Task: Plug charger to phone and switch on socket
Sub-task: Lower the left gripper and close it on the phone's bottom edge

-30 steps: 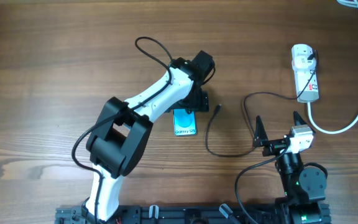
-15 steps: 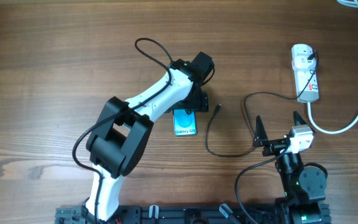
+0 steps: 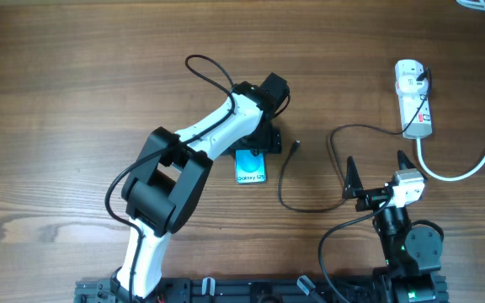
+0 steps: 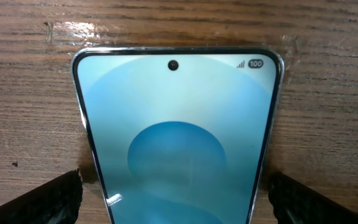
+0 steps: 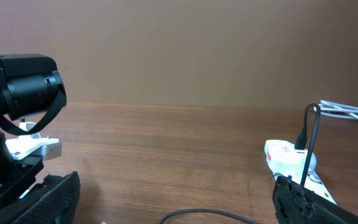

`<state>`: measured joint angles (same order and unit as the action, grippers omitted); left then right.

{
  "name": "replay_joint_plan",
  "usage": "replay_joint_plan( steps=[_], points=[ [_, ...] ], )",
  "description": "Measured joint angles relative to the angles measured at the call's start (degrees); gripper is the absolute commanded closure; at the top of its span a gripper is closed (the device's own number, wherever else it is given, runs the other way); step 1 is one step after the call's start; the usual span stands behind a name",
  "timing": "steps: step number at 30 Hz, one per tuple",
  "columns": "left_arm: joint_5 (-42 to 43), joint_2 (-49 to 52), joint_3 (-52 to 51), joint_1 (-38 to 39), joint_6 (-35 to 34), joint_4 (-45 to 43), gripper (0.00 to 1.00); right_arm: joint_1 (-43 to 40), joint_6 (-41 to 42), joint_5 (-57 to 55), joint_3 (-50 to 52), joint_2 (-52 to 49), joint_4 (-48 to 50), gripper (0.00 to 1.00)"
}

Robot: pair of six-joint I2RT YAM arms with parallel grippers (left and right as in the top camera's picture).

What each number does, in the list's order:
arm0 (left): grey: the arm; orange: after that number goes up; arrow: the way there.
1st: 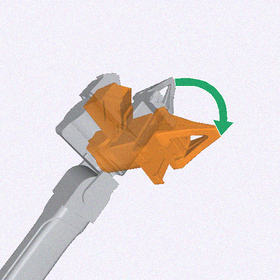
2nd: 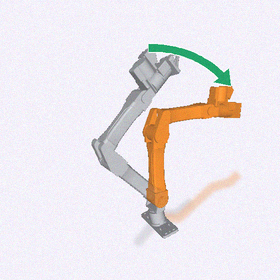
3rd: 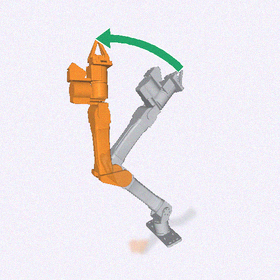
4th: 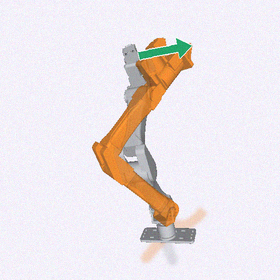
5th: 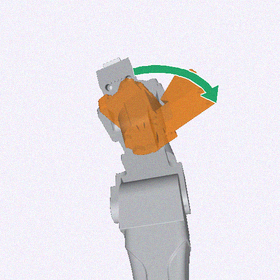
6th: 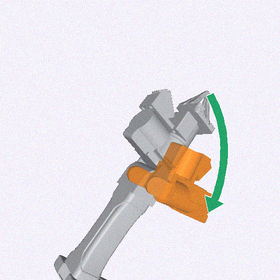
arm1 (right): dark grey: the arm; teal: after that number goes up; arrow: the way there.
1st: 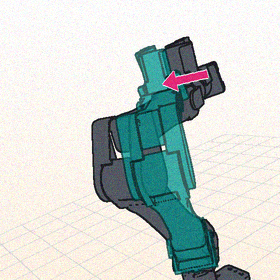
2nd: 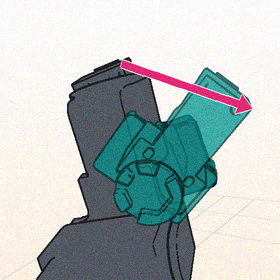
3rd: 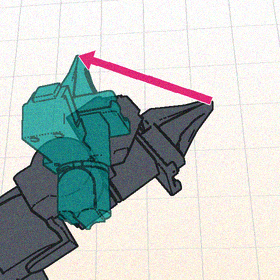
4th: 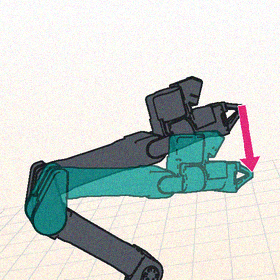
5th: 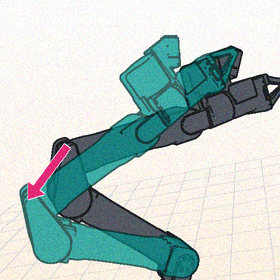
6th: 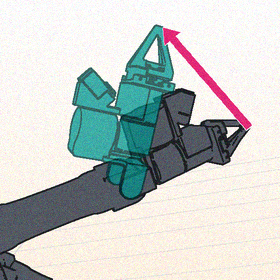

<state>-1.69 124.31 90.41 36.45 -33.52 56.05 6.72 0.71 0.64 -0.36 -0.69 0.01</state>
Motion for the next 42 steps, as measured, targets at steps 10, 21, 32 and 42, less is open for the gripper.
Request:
replay_joint_plan(
  steps=[10, 21, 32, 42],
  points=[
    [2.21, 0.20, 0.00, -3.08, 0.02, 0.02, 0.00, 0.00, 0.00, 0.00, 0.00, 0.00, 0.00, 0.00],
    [3.89, 0.20, 0.00, -2.69, 0.02, 0.46, 0.00, 0.00, 0.00, 0.00, 0.00, 0.00, 0.00, 0.00],
    [4.48, -1.49, -2.91, -2.69, -0.02, -2.51, 0.00, 0.00, 0.00, 0.00, 0.00, 0.00, 0.00, 0.00],
    [2.97, -1.75, -3.41, -2.21, -0.04, -2.97, 0.00, 0.00, 0.00, 0.00, 0.00, 0.00, 0.00, 0.00]
  ],
)
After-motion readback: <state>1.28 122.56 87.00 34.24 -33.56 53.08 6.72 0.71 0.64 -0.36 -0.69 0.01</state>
